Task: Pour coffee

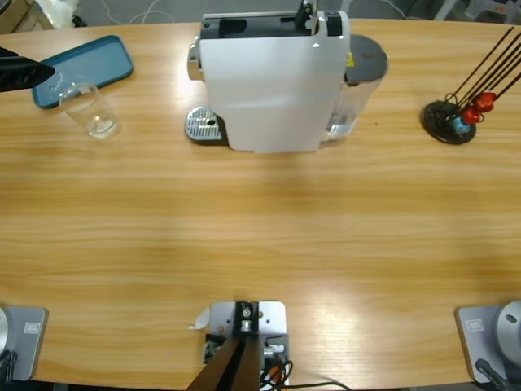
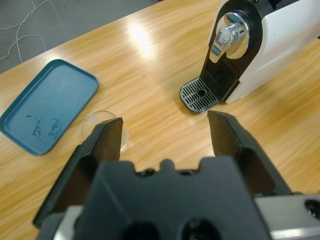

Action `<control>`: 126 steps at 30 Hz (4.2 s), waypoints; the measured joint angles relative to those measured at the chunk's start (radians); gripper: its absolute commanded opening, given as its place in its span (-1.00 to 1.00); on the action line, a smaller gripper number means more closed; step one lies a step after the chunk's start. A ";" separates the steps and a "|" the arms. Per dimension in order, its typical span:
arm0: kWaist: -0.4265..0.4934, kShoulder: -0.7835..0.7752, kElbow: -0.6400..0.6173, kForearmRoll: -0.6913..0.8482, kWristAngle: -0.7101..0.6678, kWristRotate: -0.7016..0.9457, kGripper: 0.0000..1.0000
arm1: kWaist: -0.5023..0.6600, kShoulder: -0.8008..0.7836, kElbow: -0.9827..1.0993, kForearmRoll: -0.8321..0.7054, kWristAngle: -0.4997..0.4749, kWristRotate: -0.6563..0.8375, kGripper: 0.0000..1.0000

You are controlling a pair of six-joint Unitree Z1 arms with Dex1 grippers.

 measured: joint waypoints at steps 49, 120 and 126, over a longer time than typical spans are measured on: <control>0.000 0.007 0.000 -0.001 -0.015 0.000 0.47 | 0.160 0.369 -0.154 -0.067 -0.221 -0.061 -1.00; 0.000 0.039 0.000 -0.001 -0.021 0.000 0.99 | 0.168 0.475 -0.050 -0.274 -0.034 0.109 -1.00; 0.000 0.041 0.000 0.006 -0.022 0.000 0.99 | 0.168 0.475 -0.026 -0.306 -0.029 0.130 -1.00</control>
